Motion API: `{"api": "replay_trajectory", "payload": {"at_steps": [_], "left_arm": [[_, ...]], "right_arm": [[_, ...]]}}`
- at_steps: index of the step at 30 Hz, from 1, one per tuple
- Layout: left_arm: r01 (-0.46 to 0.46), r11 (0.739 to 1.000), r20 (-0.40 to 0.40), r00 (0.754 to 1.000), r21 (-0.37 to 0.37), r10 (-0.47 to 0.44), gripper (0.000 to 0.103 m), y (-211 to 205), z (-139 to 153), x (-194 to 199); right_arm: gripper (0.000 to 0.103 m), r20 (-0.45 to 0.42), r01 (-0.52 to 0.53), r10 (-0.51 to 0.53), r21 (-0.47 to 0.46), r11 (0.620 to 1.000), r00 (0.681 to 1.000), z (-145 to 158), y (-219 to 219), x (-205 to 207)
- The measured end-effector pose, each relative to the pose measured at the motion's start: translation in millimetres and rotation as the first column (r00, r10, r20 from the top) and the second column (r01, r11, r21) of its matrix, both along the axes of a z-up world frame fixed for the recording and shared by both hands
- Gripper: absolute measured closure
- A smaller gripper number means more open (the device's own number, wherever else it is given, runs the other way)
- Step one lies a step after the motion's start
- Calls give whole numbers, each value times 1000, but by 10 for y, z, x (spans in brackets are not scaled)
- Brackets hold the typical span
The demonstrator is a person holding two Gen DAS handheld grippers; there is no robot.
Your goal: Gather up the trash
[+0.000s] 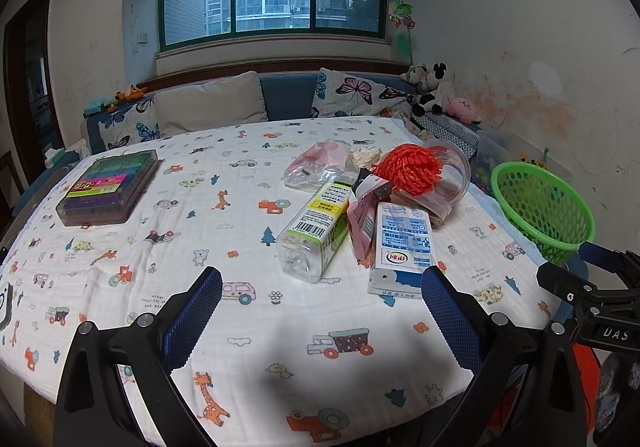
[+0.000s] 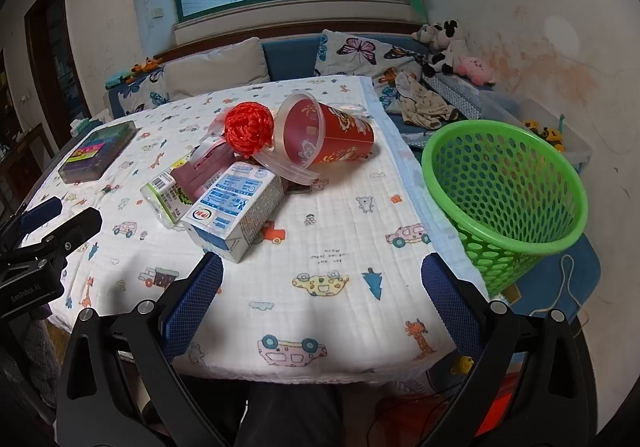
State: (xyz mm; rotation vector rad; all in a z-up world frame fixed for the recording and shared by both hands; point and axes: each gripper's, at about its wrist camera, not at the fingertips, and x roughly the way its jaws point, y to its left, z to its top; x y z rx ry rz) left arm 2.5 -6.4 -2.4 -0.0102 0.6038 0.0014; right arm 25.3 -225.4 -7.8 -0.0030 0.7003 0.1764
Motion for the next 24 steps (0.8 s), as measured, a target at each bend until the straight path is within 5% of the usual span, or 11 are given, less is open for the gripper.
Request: {"api": "replay_trajectory", "payload": {"at_steps": [24], "left_arm": [[3,1000,-26,1000,-9,-3,6,-12,3,211]], "right_arm": [[5,-17,-5,5,0,1000,1000,-43,-27,153]]}}
